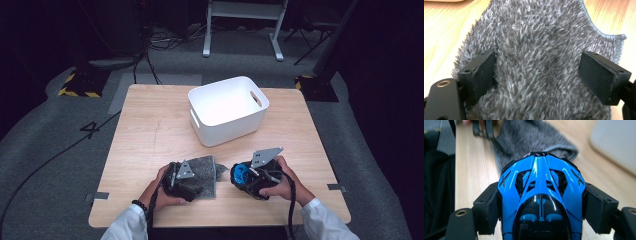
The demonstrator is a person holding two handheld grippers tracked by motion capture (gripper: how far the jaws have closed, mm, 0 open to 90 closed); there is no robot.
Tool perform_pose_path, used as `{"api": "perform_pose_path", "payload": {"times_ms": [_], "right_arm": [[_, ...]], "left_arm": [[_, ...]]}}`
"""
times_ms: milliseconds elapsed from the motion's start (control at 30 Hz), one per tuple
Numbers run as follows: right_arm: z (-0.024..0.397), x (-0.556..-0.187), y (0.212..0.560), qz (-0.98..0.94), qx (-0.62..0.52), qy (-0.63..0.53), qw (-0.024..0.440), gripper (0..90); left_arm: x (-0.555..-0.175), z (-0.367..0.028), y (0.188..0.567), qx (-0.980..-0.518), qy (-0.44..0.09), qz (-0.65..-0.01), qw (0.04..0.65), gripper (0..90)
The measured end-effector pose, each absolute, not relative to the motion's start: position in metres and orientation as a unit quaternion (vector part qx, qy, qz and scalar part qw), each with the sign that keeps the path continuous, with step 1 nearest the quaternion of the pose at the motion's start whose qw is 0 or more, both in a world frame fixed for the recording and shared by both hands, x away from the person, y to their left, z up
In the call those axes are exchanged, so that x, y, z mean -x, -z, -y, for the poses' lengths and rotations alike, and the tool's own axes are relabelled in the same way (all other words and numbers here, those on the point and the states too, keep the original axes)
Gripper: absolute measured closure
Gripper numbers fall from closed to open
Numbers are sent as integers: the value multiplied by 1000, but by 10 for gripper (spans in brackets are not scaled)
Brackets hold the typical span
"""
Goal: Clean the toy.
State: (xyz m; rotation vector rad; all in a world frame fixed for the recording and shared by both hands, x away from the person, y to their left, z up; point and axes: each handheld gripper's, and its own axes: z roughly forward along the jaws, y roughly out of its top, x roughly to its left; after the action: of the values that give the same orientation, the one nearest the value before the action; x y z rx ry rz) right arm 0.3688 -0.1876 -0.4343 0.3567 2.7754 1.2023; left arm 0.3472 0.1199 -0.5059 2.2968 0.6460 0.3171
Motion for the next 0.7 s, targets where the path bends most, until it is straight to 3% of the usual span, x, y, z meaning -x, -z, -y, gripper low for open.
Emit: {"api": "perform_pose_path", "payload": {"times_ms": [367, 467, 700], "right_arm": [[203, -363, 429, -893, -107, -432, 59, 251], [206, -362, 429, -890, -104, -440, 63, 252], [208, -361, 427, -883, -98, -453, 65, 255]], "left_arm": [[-344, -109, 495, -905, -132, -248, 319, 181], [-342, -109, 489, -903, -123, -239, 335, 228], [-349, -100, 474, -891, -133, -244, 360, 191]]}}
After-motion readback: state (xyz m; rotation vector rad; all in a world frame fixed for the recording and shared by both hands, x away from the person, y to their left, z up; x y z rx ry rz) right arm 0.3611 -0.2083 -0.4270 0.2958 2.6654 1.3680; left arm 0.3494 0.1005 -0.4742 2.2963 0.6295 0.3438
